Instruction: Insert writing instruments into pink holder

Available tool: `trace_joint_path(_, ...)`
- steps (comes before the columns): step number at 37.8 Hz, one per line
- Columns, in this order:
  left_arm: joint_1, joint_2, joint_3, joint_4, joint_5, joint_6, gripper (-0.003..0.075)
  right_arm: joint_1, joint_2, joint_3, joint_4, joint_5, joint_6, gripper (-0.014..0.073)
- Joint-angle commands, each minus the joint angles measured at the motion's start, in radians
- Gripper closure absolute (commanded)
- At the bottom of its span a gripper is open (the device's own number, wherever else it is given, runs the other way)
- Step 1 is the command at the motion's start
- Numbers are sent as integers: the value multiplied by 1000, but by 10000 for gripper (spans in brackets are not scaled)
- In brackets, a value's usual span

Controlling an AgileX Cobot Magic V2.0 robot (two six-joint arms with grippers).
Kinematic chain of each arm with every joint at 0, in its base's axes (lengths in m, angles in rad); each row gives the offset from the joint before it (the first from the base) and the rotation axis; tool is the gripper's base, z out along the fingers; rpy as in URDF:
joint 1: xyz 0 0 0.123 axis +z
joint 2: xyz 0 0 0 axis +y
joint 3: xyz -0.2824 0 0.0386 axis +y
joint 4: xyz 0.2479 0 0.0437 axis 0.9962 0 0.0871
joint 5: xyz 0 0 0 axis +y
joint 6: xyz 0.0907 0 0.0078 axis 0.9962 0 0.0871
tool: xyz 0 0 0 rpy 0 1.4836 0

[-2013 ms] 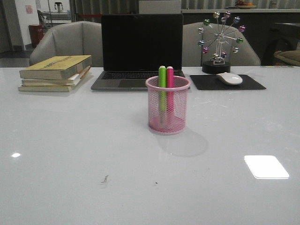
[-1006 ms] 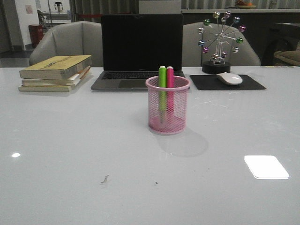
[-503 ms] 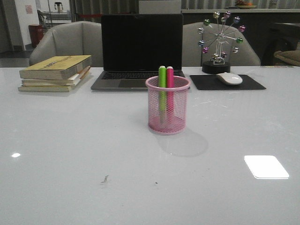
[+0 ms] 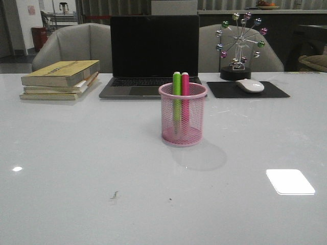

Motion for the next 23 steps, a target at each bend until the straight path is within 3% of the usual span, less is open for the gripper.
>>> trace_joint_path(1,1,-50,4,89,-131,-110,621,-4,-15,1,3,-77,-6,573)
trace_joint_path(9,-32,-160,71,188,-194,-195,621,-4,-15,1,3,-77,-6,573)
trace_joint_path(23,-222,-198,205,338,-337,-200,621,-4,-15,1,3,-78,-6,573)
